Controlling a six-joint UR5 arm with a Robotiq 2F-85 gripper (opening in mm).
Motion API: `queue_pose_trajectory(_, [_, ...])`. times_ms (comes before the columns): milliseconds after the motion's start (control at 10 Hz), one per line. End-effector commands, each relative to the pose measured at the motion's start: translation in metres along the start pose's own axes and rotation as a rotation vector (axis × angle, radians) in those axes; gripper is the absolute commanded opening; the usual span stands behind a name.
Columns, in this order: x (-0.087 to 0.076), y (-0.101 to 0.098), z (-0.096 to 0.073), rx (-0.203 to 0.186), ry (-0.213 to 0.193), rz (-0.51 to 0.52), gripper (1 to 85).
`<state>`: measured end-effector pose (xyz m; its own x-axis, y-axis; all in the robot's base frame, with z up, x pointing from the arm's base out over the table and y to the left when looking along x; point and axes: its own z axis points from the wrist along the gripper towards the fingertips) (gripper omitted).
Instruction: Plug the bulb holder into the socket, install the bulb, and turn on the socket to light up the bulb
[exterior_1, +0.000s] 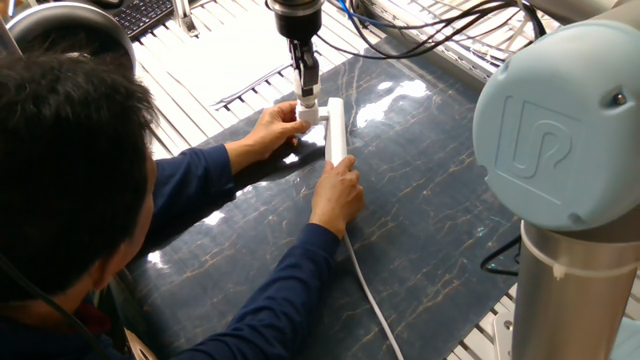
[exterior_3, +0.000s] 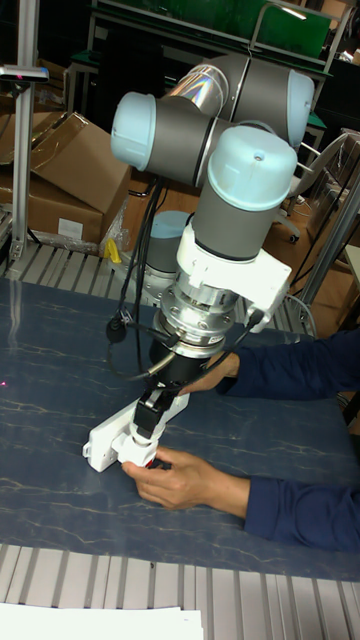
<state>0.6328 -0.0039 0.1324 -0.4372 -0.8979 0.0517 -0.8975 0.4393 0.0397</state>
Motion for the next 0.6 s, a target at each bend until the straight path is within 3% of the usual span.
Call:
queue_pose_trajectory(0, [-0.0032,0.0030,-0.0008,-0.015,-0.012,0.045,1.0])
queue_pose_trajectory(500, [-0.0028,0.0083,-0.0005,-0.042,-0.018,0.123,1.0])
